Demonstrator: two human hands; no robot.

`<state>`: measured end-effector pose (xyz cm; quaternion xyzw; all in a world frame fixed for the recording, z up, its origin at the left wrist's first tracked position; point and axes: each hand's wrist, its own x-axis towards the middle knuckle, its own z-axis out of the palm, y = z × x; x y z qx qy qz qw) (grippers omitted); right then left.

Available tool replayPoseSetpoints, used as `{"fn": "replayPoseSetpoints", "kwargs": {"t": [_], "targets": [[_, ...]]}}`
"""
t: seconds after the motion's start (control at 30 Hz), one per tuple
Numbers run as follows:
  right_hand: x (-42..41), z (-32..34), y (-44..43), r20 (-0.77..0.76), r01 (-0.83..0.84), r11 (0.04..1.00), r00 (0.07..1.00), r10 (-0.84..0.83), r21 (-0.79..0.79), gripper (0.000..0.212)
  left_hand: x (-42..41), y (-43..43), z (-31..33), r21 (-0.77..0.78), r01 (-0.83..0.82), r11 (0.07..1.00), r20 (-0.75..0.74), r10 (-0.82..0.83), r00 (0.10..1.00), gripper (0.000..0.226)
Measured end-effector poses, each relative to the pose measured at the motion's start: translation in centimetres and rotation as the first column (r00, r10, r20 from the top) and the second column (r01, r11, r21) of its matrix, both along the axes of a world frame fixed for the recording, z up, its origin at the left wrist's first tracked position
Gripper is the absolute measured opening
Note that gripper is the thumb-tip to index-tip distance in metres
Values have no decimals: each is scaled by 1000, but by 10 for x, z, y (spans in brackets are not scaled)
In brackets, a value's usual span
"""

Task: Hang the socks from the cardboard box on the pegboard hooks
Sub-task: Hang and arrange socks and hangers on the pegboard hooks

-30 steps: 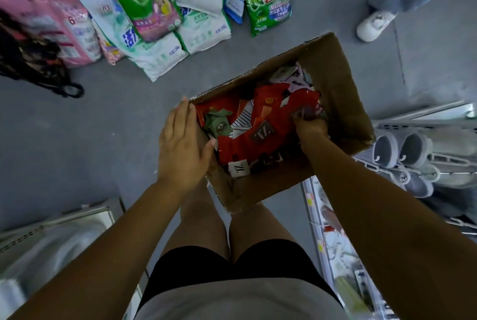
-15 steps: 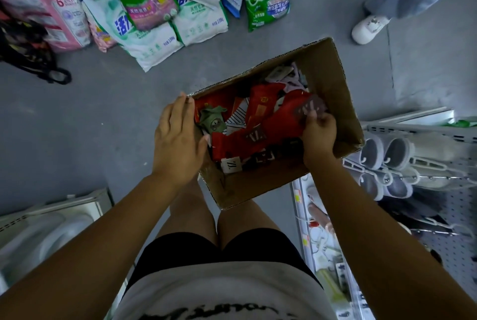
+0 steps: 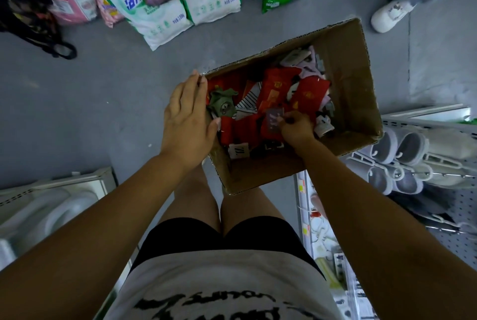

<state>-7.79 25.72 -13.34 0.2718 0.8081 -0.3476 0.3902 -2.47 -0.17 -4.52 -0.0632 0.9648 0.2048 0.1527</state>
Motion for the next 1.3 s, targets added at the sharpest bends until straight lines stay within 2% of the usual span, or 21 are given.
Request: {"fn": "replayPoseSetpoints", "kwargs": {"t": [0.07,0.13,0.23,0.4,0.57,0.7,0.77,0.8,0.9,0.97,1.07,1.13,1.23,1.3], "targets": [[-1,-9,-1,12,-112,993,994,111,48,16,1,0,-2,-1,3,1000,-6,-3,1000,80],[-4,-11,-5,-3,-110,994,994,110,22,7,2,0,-4,0,4,1000,-13,-4,1000,80],[-7,-11,-8,-54,-57,998,997,55,-26,8,3,0,-4,7,-2,1000,-12,2,1000,81],[1,-4,-10,26,-78,991,996,81,-107,14,2,1,-2,18,1,1000,7,-1,1000,81],[4,29,-11,-62,55,982,996,-68,-180,11,-1,1,7,89,-31,996,42,28,999,78],[7,80,-3,-86,90,967,990,-113,-238,3,-8,7,25,158,-78,984,24,75,997,68],[14,109,2,-108,99,958,985,-133,-271,6,-15,14,35,221,-22,975,31,15,999,60],[18,122,6,-126,96,949,982,-139,-299,9,-21,18,41,311,-6,950,70,-17,997,57],[33,160,15,-150,107,902,971,-185,-419,12,-39,28,67,638,-84,766,289,-137,947,53],[43,183,21,-141,136,864,963,-230,-484,19,-52,30,86,730,-87,678,379,-295,877,52],[61,209,18,-135,159,805,949,-284,-571,48,-69,28,113,743,80,665,394,-531,750,41],[75,221,9,-148,204,766,920,-363,-610,54,-75,26,126,713,200,671,378,-609,697,25],[97,231,-11,-151,324,681,829,-539,-657,47,-78,23,139,676,290,678,348,-640,685,28],[113,233,-25,-141,391,627,765,-629,-674,28,-77,22,147,675,307,671,334,-649,684,26]]}}
